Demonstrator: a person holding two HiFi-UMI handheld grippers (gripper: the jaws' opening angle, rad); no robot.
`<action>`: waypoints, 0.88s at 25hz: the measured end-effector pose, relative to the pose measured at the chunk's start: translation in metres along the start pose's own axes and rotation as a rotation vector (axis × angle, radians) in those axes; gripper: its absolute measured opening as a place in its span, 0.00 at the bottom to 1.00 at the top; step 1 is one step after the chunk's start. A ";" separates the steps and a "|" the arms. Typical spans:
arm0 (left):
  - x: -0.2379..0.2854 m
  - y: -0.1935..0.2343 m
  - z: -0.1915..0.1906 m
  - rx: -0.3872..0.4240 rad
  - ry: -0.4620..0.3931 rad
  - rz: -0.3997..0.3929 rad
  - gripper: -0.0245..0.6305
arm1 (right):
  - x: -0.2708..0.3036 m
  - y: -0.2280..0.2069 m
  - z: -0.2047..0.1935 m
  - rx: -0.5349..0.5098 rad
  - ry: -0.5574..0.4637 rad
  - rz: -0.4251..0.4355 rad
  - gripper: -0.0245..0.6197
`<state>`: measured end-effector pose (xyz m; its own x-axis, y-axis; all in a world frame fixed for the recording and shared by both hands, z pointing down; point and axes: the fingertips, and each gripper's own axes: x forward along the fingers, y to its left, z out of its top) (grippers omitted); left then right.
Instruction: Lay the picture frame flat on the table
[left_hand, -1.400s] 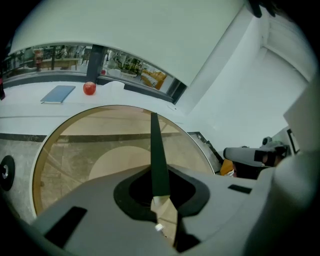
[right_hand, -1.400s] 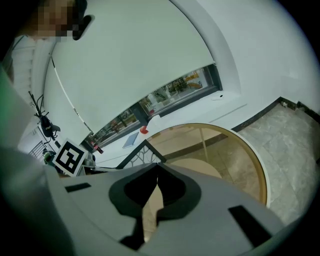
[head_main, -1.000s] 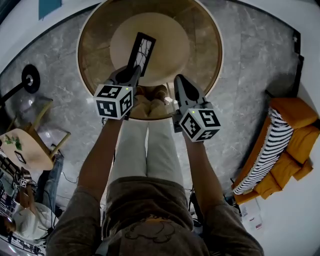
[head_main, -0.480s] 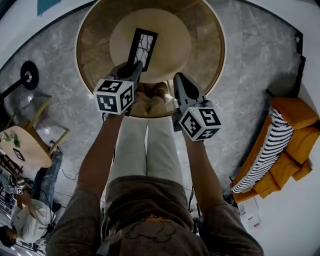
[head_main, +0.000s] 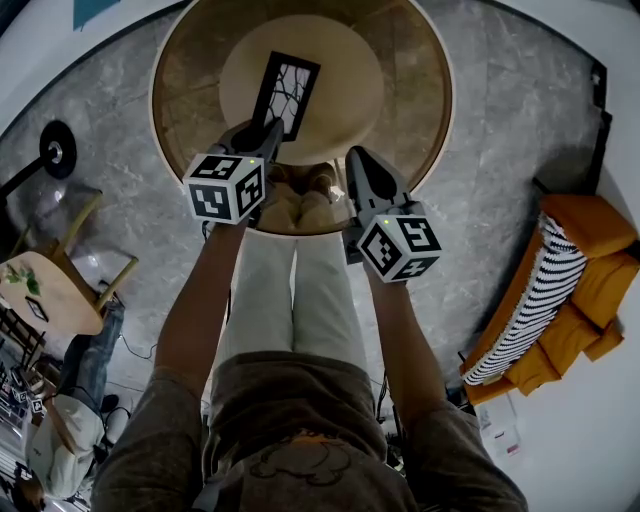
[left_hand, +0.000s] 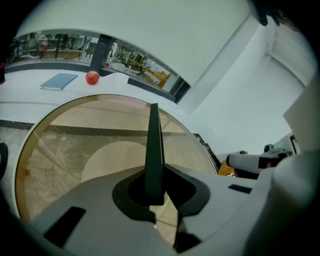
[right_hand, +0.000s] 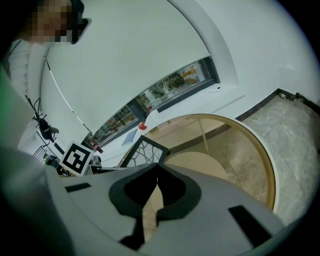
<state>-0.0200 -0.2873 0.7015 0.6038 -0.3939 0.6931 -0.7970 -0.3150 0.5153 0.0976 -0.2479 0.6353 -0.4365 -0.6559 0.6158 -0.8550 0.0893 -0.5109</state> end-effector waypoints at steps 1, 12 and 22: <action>0.000 0.001 0.000 -0.004 0.000 -0.002 0.11 | 0.000 0.000 0.000 0.000 0.001 0.000 0.07; 0.006 0.012 -0.002 0.015 0.004 0.024 0.16 | 0.007 0.000 -0.007 0.003 0.017 -0.001 0.07; 0.013 0.024 -0.006 0.025 0.030 0.038 0.26 | 0.014 0.004 -0.011 0.005 0.030 0.009 0.07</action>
<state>-0.0313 -0.2942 0.7259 0.5718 -0.3802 0.7270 -0.8187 -0.3219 0.4756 0.0852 -0.2479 0.6485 -0.4521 -0.6321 0.6293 -0.8500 0.0914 -0.5189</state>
